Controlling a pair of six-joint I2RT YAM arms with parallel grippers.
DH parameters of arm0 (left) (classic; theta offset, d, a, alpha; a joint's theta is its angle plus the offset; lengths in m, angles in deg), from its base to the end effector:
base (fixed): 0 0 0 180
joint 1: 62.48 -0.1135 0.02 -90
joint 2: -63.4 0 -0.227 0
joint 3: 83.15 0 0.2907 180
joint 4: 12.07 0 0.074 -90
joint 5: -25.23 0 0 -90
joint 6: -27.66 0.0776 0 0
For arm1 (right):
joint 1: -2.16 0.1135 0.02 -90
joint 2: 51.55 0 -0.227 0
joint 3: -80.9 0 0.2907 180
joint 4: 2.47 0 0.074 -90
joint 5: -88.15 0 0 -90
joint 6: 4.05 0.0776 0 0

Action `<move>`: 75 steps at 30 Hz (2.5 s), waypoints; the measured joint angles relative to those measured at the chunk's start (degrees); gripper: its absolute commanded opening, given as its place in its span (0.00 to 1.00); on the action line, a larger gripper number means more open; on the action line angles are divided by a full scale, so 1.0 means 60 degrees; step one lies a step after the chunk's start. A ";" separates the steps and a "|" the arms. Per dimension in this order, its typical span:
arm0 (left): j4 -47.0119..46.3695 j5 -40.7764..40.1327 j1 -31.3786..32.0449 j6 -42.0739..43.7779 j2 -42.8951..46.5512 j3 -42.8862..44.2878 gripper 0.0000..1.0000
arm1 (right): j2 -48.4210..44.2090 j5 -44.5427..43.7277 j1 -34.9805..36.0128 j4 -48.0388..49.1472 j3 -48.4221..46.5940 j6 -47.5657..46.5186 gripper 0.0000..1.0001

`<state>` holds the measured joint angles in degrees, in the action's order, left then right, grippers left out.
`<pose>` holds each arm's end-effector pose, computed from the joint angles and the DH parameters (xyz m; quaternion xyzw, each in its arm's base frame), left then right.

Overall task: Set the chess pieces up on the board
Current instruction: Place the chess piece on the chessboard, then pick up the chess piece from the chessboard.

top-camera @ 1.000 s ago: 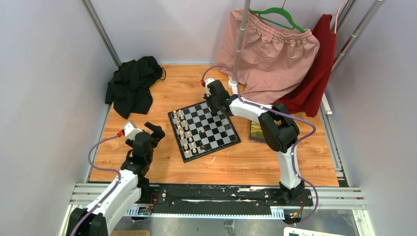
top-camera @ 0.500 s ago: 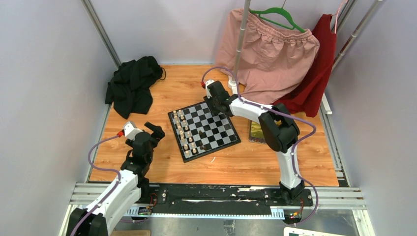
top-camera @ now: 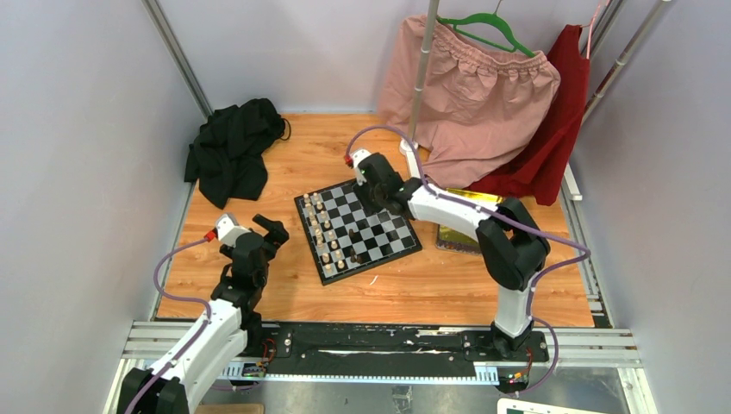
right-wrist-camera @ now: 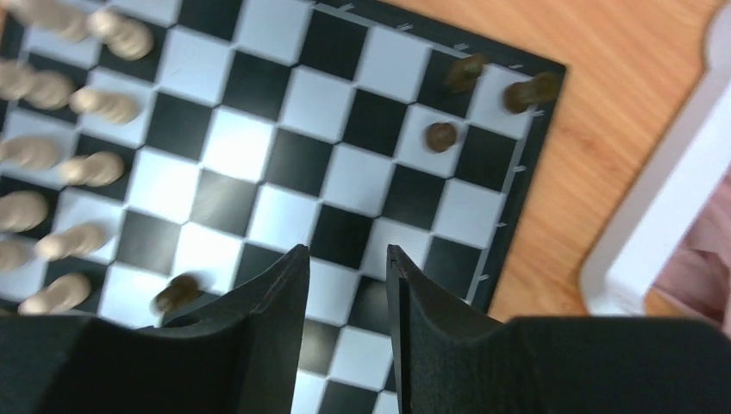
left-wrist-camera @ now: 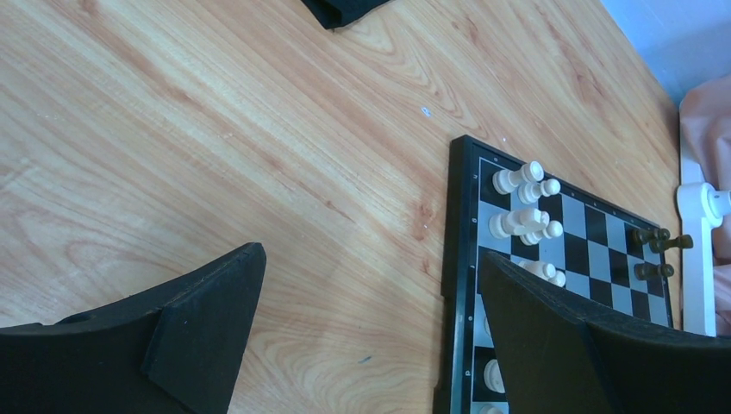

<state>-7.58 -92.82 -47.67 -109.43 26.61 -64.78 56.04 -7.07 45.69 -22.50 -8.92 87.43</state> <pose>0.2464 -0.0274 0.1021 -0.3534 0.7395 -0.1025 0.5637 0.3565 0.3289 0.1484 -0.3032 0.8446 0.1304 0.4217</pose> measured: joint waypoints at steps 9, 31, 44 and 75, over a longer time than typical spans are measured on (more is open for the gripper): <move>0.0051 0.0036 0.0000 0.0000 0.0062 -0.0080 1.00 | -0.0503 -0.0091 0.1781 -0.0084 0.0845 0.0007 0.49; 0.0262 0.0066 0.0000 0.0029 0.0430 -0.0084 1.00 | 0.0073 -0.0171 0.2109 -0.0098 0.0841 0.0018 0.40; 0.0248 0.0066 0.0000 0.0036 0.0273 -0.0189 1.00 | 0.0459 -0.0051 0.1905 -0.0062 0.0532 0.0036 0.25; 0.0291 0.0058 0.0000 0.0036 0.0601 -0.0226 1.00 | -0.0182 -0.0433 0.0452 -0.0120 0.0419 0.0080 0.00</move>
<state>-5.83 -92.47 -47.67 -109.21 30.21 -66.14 54.95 -9.67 48.40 -23.22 -6.41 87.91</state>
